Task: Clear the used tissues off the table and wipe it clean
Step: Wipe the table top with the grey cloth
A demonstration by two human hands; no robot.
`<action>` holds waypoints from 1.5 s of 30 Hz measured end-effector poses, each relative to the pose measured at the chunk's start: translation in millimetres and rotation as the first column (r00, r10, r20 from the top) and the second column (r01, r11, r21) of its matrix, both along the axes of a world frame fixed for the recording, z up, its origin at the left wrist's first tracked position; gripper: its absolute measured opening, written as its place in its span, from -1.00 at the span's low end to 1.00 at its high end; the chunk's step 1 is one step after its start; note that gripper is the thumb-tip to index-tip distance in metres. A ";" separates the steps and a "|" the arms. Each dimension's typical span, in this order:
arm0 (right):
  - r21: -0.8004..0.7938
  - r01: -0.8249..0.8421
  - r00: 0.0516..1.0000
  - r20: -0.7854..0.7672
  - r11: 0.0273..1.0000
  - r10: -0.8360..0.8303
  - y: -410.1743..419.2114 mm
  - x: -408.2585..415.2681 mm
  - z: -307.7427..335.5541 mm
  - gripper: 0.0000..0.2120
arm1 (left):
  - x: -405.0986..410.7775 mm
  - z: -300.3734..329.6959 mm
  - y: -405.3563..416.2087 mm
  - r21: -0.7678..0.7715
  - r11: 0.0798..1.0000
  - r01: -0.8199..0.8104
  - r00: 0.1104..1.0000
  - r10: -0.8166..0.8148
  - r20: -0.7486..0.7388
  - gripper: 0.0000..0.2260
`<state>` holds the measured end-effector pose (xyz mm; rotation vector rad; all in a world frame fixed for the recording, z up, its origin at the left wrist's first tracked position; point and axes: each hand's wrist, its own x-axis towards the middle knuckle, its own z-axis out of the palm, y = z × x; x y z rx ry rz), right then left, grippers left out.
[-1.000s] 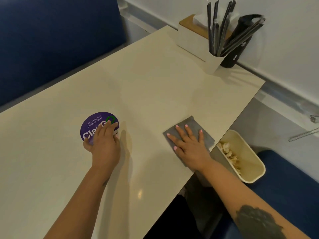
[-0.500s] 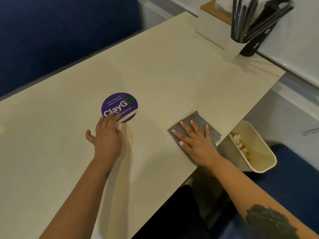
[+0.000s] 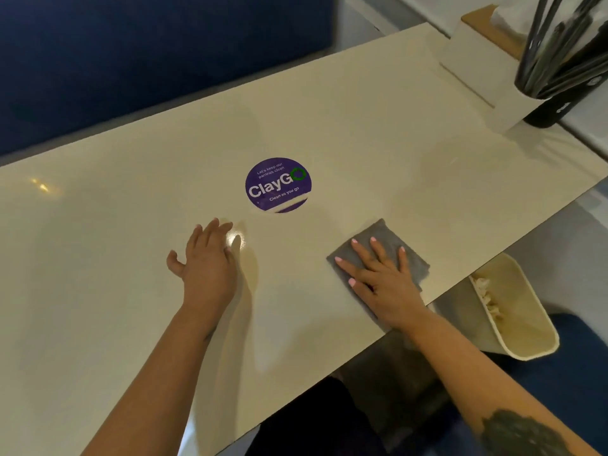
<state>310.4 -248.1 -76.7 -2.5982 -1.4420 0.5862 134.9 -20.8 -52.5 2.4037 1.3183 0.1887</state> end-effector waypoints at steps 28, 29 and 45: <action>0.474 0.284 0.825 -0.564 0.834 0.040 34.5 -35.7 29.5 -0.52 | -30.0 -0.2 -39.8 0.069 0.995 0.066 0.986 -0.076 0.147 -0.69; 0.486 0.366 0.800 -0.600 0.794 -0.001 33.1 -32.6 33.2 -0.52 | -24.9 -2.5 -46.8 0.084 0.987 0.138 0.968 -0.152 0.201 -0.72; 0.389 0.445 0.786 -0.602 0.807 -0.143 6.8 -33.2 36.6 -0.58 | 11.6 -30.4 -143.4 0.060 0.786 0.616 0.779 -0.595 -0.200 -0.44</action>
